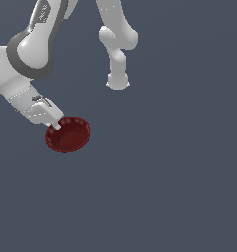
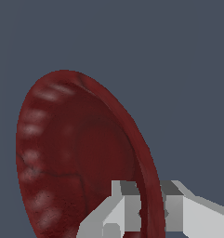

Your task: Pick up the object and move it to a goal position.

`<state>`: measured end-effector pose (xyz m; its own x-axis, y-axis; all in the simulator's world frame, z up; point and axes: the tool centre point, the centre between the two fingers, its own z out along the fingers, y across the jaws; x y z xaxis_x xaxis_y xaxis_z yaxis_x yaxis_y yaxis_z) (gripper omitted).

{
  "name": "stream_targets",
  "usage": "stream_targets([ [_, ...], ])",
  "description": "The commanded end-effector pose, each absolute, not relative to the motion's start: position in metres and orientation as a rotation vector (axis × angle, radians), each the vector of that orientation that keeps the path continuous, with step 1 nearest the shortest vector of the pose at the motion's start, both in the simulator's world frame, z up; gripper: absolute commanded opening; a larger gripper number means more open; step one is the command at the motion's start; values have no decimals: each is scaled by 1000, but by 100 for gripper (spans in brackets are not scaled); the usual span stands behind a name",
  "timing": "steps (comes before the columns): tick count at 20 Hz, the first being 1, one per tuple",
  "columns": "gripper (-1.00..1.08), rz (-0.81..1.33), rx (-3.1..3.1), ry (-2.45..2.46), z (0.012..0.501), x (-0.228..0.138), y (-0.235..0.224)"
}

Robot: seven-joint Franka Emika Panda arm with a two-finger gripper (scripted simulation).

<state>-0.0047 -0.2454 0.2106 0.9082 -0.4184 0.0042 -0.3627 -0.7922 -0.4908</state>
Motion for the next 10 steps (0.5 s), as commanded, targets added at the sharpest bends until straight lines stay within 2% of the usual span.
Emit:
stream_targets([
  [1, -100, -156, -2575, 562, 220, 2, -249],
  [10, -100, -158, -2573, 561, 230, 10, -255],
])
